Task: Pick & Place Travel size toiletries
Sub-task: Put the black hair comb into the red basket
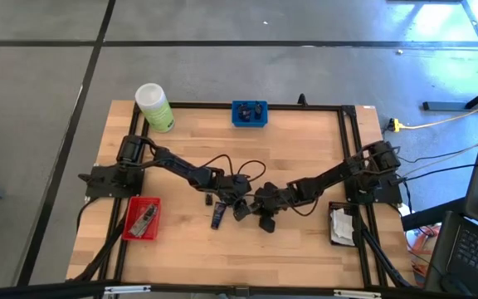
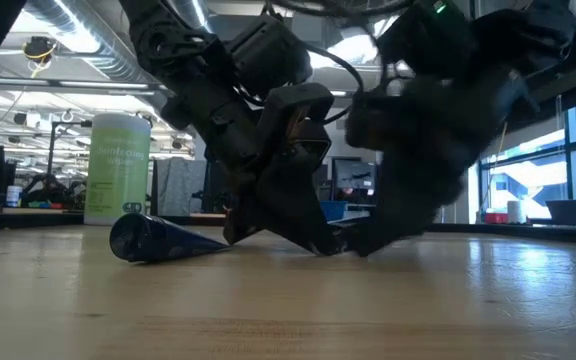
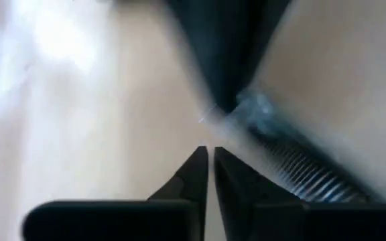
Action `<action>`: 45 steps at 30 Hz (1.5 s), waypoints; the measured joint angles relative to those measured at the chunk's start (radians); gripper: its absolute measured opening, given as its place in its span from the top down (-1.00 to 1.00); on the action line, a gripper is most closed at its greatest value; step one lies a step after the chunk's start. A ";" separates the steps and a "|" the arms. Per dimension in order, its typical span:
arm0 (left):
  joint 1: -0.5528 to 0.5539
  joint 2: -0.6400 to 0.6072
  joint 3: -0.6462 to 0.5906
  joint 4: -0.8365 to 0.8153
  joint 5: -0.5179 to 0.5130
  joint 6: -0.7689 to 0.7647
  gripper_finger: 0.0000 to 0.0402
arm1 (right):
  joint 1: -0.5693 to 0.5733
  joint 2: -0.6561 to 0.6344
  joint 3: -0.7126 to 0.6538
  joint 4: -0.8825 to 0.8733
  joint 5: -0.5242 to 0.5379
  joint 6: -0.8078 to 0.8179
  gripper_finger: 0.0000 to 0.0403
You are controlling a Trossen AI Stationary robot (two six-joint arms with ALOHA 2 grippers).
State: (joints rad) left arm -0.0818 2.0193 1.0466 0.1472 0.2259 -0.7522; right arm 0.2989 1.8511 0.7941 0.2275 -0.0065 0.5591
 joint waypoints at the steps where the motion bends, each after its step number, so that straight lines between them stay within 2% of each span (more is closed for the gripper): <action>1: 0.002 0.000 0.001 0.000 0.006 0.004 0.96 | 0.006 -0.018 -0.002 -0.024 -0.033 -0.002 0.83; 4: 0.009 -0.003 0.001 -0.002 0.027 0.023 0.97 | 0.028 -0.087 -0.002 -0.097 -0.092 0.009 0.71; 12: 0.019 -0.118 -0.006 -0.158 -0.012 0.058 0.97 | 0.101 -0.234 0.000 -0.332 -0.059 0.089 0.59; 19: -0.051 -0.295 -0.004 -0.360 -0.149 0.053 0.97 | 0.146 -0.287 0.000 -0.479 0.069 0.150 0.71; 26: -0.184 -0.478 -0.002 -0.544 -0.351 -0.045 0.97 | 0.150 -0.290 0.001 -0.486 0.097 0.155 0.87; 34: -0.404 -0.628 -0.002 -0.799 -0.590 -0.311 0.97 | 0.145 -0.290 0.001 -0.491 0.122 0.139 0.98; 41: -0.631 -0.694 -0.002 -0.998 -0.735 -0.689 0.96 | 0.138 -0.290 0.001 -0.494 0.122 0.137 0.88; 45: -0.764 -0.698 -0.002 -1.121 -0.763 -0.939 0.96 | 0.137 -0.291 0.001 -0.494 0.122 0.137 0.89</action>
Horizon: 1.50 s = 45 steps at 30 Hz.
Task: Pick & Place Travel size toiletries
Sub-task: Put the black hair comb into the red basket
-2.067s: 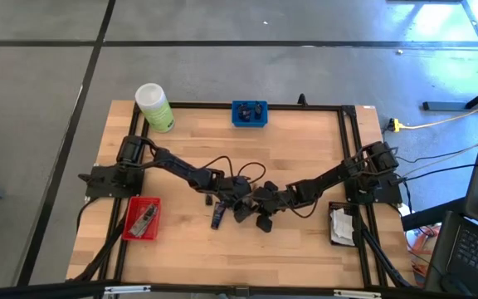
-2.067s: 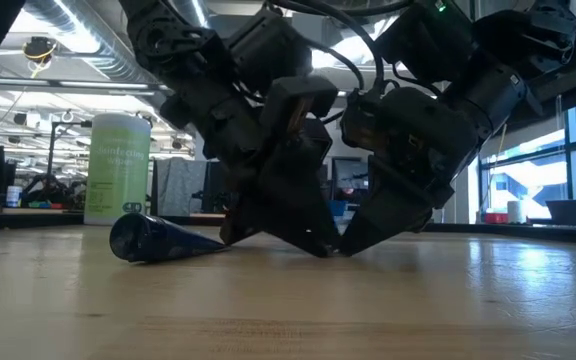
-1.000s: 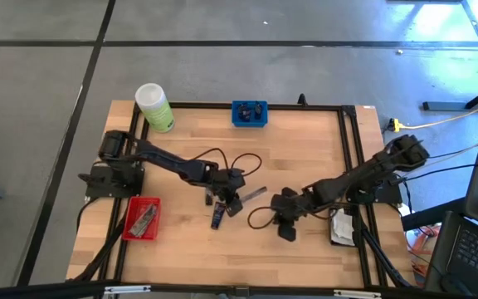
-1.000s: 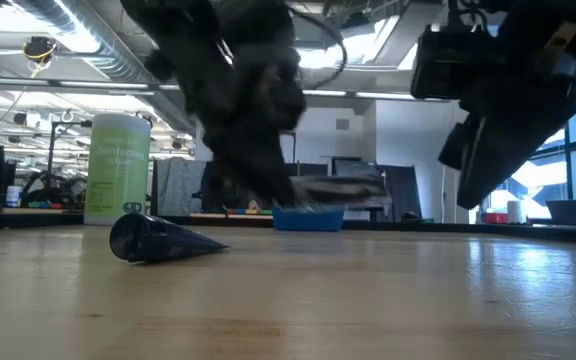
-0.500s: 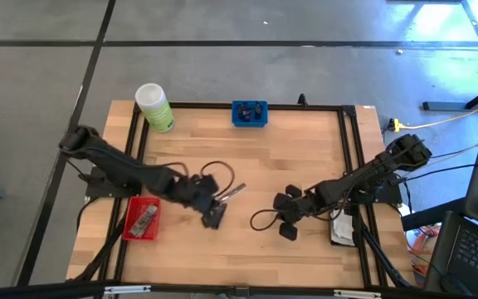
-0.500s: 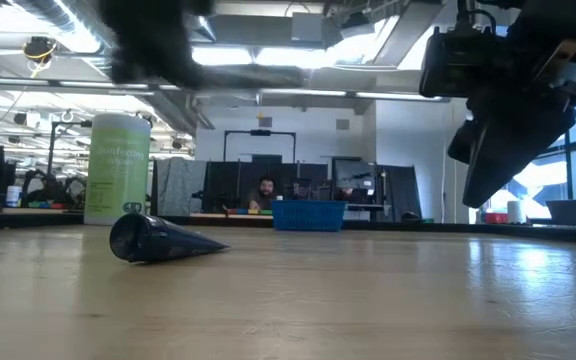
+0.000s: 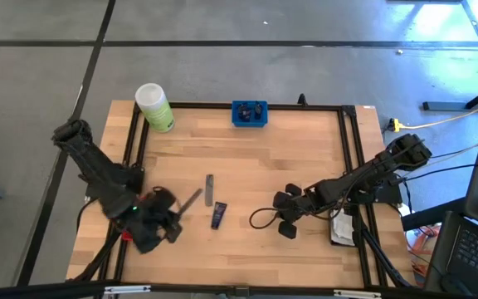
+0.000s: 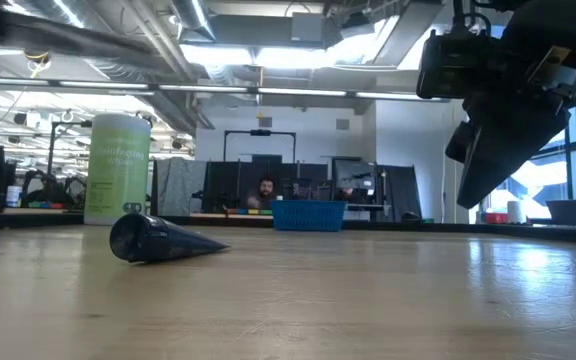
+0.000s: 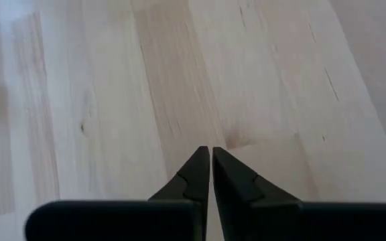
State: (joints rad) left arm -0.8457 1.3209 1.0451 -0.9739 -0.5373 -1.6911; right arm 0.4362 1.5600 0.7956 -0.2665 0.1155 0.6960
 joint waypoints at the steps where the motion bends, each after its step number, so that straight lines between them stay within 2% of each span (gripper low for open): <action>1: -0.035 0.000 0.000 -0.022 -0.001 -0.064 0.96 | 0.000 0.000 0.000 0.000 0.000 0.000 0.90; 7: -0.248 0.019 0.001 -0.170 -0.005 -0.453 0.96 | -0.005 0.000 0.000 0.000 0.000 -0.008 0.98; 10: -0.340 0.039 0.001 -0.234 0.011 -0.630 0.96 | -0.008 0.000 0.000 0.000 0.000 -0.009 0.93; 12: -0.385 0.054 0.001 -0.248 0.044 -0.687 0.96 | -0.011 0.000 0.000 0.000 0.000 -0.009 0.90; 16: -0.410 0.092 0.001 -0.194 0.114 -0.701 0.96 | -0.012 0.000 0.001 0.000 0.000 -0.015 0.88; 19: -0.410 0.124 0.002 -0.193 0.216 -0.713 0.96 | -0.012 0.000 0.001 0.000 -0.003 -0.023 0.93; 24: -0.411 0.145 0.002 -0.175 0.241 -0.716 0.96 | -0.012 0.000 0.001 0.000 -0.003 -0.024 0.97; 29: -0.412 0.157 0.002 -0.191 0.345 -0.718 0.96 | -0.012 0.000 0.001 0.000 -0.002 -0.023 0.89; 39: -0.408 0.158 0.002 -0.271 0.399 -0.721 0.96 | -0.012 0.000 0.001 0.001 0.000 -0.011 0.98; 45: -0.389 0.220 0.002 -0.268 0.431 -0.710 0.96 | -0.012 0.000 0.001 0.001 0.014 -0.022 0.87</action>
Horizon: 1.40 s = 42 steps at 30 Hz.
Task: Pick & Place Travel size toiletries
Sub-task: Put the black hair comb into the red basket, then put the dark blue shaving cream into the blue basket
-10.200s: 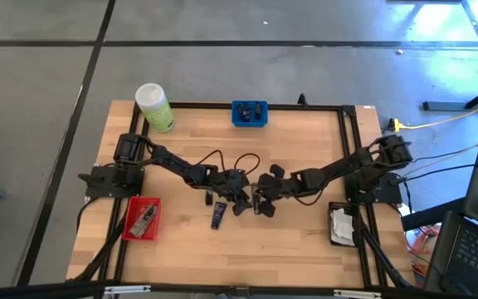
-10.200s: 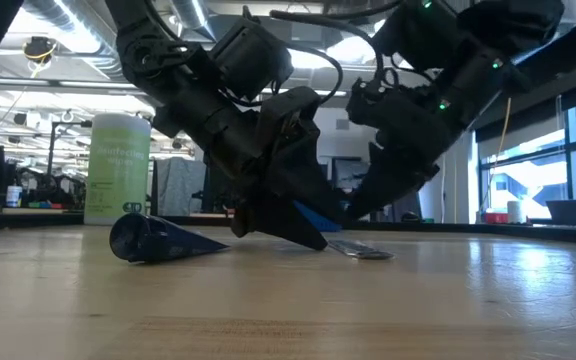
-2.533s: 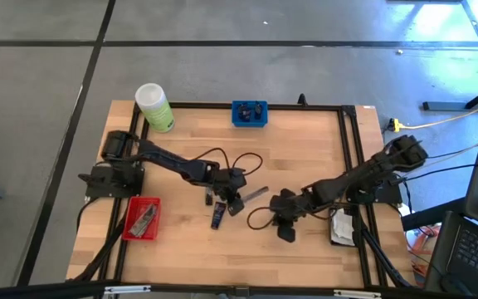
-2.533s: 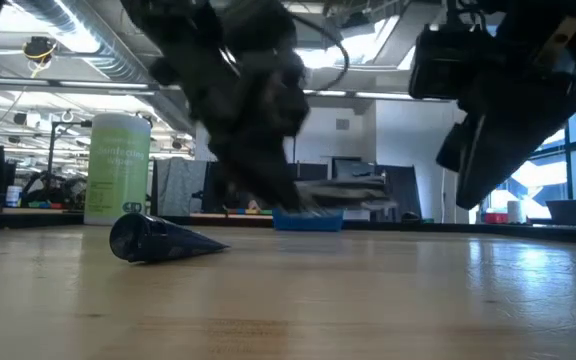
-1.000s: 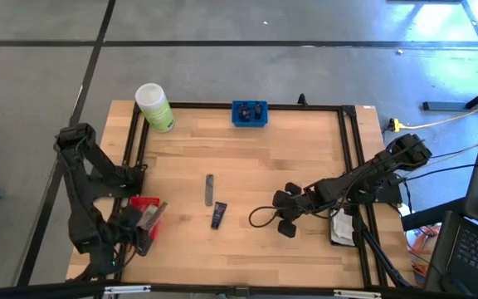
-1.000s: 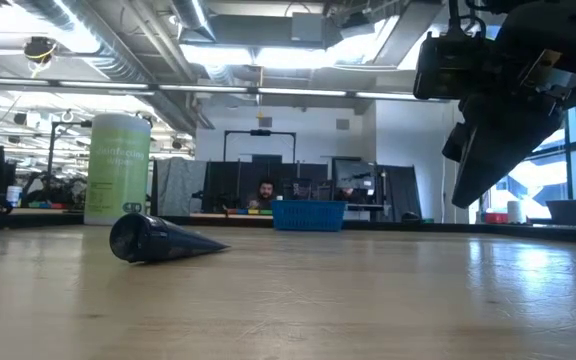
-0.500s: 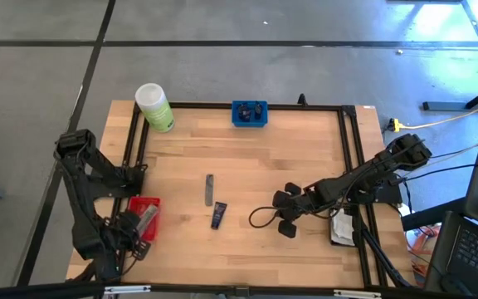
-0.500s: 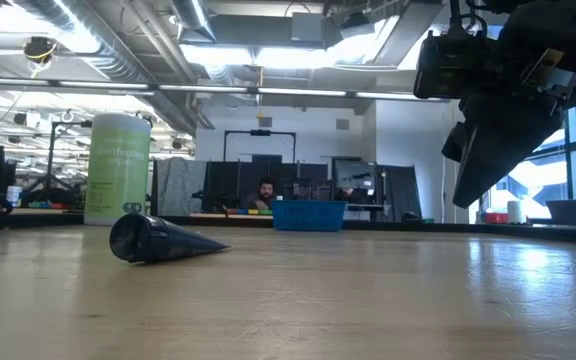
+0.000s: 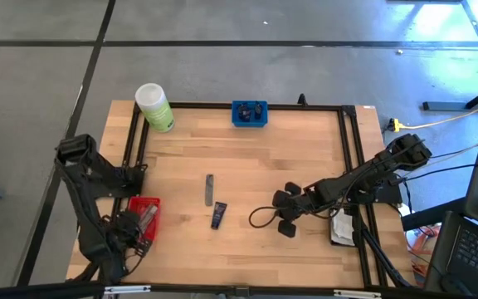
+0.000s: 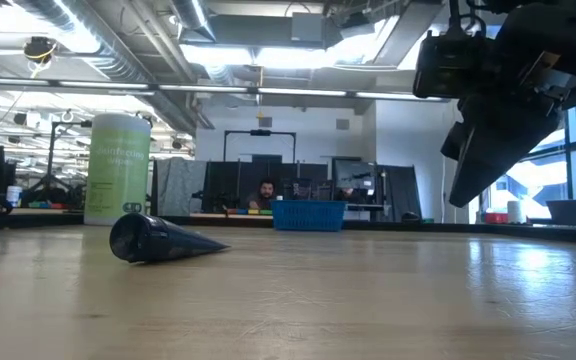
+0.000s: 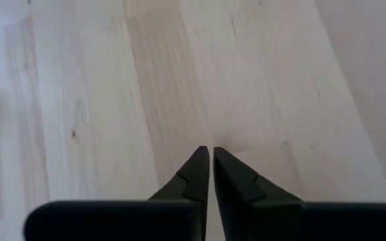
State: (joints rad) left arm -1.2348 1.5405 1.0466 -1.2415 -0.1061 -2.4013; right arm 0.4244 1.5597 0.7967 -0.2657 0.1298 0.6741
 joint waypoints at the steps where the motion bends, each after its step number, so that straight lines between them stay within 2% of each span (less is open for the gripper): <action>1: 0.003 0.012 0.000 0.001 0.018 0.004 0.96 | 0.000 0.000 0.000 0.000 0.007 -0.001 0.87; 5: 0.016 0.044 0.000 0.002 0.067 0.007 0.96 | 0.000 0.000 0.000 0.000 0.010 -0.001 0.89; 12: 0.037 0.077 0.000 0.003 0.057 0.040 0.84 | 0.000 0.000 0.000 0.004 0.013 -0.001 0.98; 16: 0.056 0.080 0.000 -0.007 0.057 0.077 0.76 | 0.000 0.000 0.000 0.005 0.013 -0.001 0.93; 24: 0.123 0.074 0.000 -0.069 0.182 0.199 0.40 | -0.001 0.000 0.000 0.007 0.012 -0.001 0.75; 29: 0.171 0.024 0.000 -0.069 0.186 0.290 0.17 | -0.005 0.000 0.000 0.007 0.012 0.010 0.71; 33: 0.200 -0.034 0.000 -0.071 0.163 0.338 0.06 | -0.005 0.000 0.000 0.007 0.012 0.015 0.72; 42: 0.232 -0.178 0.000 -0.071 0.001 0.388 0.02 | -0.006 0.000 0.000 0.011 0.012 0.007 0.81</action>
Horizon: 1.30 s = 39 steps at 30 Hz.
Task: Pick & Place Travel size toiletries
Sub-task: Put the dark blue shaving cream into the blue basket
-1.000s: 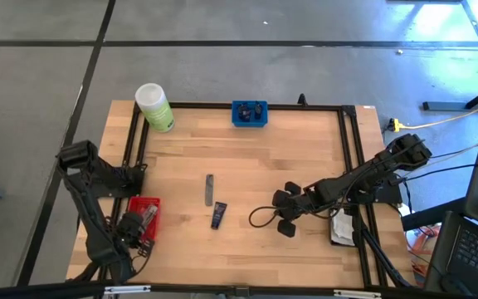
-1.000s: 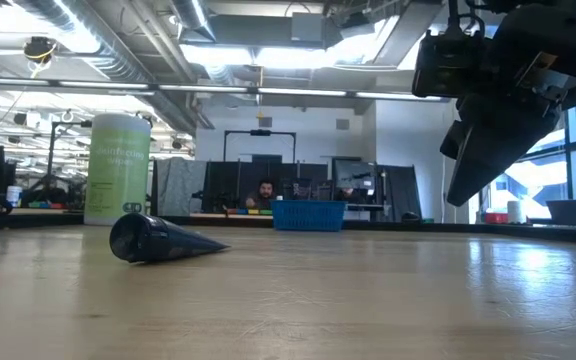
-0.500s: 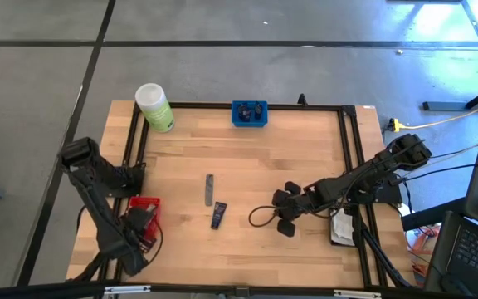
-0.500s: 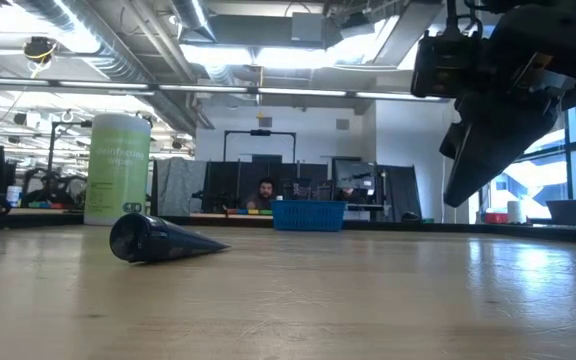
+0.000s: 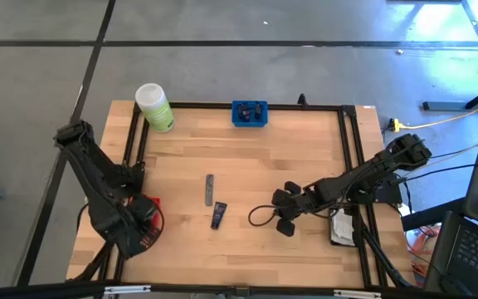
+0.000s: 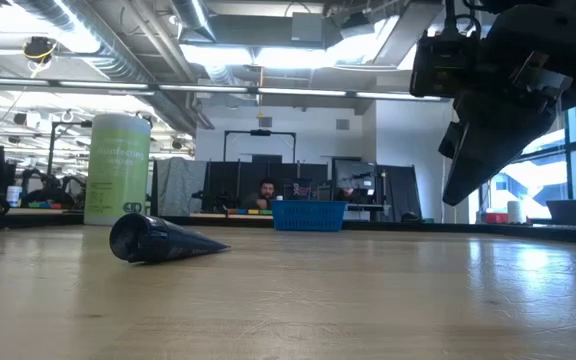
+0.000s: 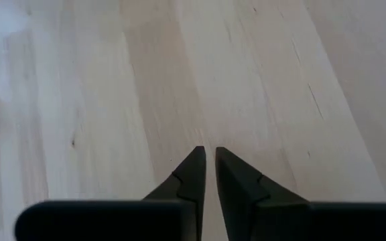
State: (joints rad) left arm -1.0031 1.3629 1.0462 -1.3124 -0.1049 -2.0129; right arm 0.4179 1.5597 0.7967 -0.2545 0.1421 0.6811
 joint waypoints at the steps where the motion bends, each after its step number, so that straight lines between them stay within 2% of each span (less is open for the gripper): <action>1: 0.000 -0.010 0.000 0.001 -0.027 0.005 0.02 | 0.000 0.000 0.000 0.009 0.000 -0.008 0.82; 10: 0.059 -0.054 0.000 0.009 -0.284 0.120 0.03 | -0.015 0.000 0.000 0.167 -0.001 -0.124 0.80; 14: 0.128 -0.053 0.000 0.026 -0.342 0.226 0.03 | -0.036 0.000 0.000 0.250 0.000 -0.187 0.74; 19: 0.238 -0.053 0.000 0.154 -0.399 0.438 0.03 | -0.056 0.000 0.000 0.333 -0.001 -0.351 0.64; 24: 0.346 -0.052 0.000 0.316 -0.421 0.652 0.03 | -0.093 0.000 0.000 0.403 -0.003 -0.542 0.52; 32: 0.470 -0.011 0.000 0.415 -0.482 0.638 0.05 | -0.163 0.020 0.012 0.437 -0.044 -0.743 0.34; 36: 0.520 0.062 0.000 0.499 -0.437 0.669 0.06 | -0.169 0.086 0.081 0.413 -0.053 -0.794 0.27; 39: 0.556 0.125 0.000 0.580 -0.347 0.725 0.06 | -0.169 0.119 0.136 0.285 -0.056 -0.796 0.22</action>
State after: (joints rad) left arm -0.4472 1.4877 1.0465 -0.7320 -0.4518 -1.2882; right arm 0.2485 1.6783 0.9329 0.0308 0.0866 -0.1150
